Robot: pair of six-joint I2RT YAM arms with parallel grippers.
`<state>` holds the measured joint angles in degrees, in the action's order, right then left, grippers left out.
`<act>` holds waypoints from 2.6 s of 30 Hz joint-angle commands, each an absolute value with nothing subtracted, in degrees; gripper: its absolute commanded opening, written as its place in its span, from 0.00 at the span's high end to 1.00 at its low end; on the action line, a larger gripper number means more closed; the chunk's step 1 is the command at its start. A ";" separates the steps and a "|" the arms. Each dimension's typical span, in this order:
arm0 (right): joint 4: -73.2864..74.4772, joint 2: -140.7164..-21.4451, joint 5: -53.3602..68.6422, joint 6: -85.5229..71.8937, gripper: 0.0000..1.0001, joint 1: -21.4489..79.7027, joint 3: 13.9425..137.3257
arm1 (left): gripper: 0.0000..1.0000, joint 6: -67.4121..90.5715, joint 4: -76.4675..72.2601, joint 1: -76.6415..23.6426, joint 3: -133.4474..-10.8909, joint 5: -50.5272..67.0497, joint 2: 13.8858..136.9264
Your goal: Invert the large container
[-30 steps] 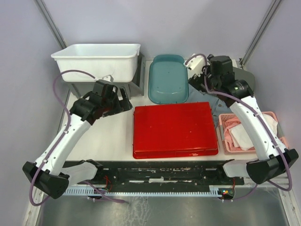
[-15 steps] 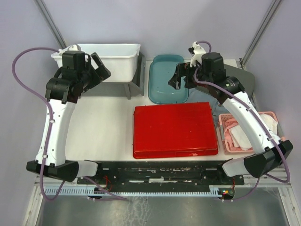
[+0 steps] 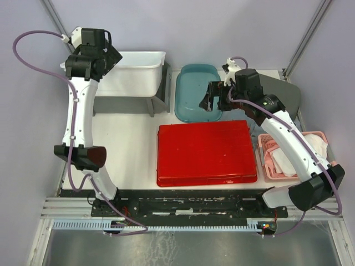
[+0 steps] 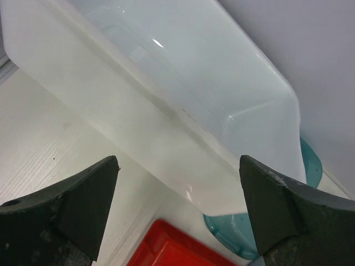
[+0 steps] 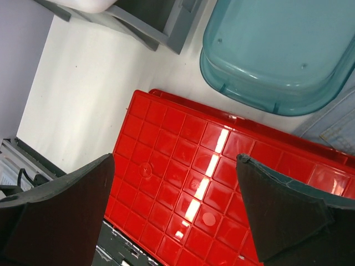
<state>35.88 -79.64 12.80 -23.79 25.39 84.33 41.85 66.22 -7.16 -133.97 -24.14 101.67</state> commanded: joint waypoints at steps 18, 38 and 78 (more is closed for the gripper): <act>38.27 -76.55 11.09 -20.54 0.01 25.39 83.08 | 0.47 49.89 56.70 -4.66 -127.25 -22.87 104.85; 33.28 -76.21 20.54 -19.13 0.01 25.84 86.39 | 0.97 48.28 47.81 -4.64 -127.87 -14.98 91.45; 25.06 -89.39 46.07 14.27 0.01 47.81 100.82 | 0.97 49.20 46.21 -4.66 -119.67 -0.76 76.70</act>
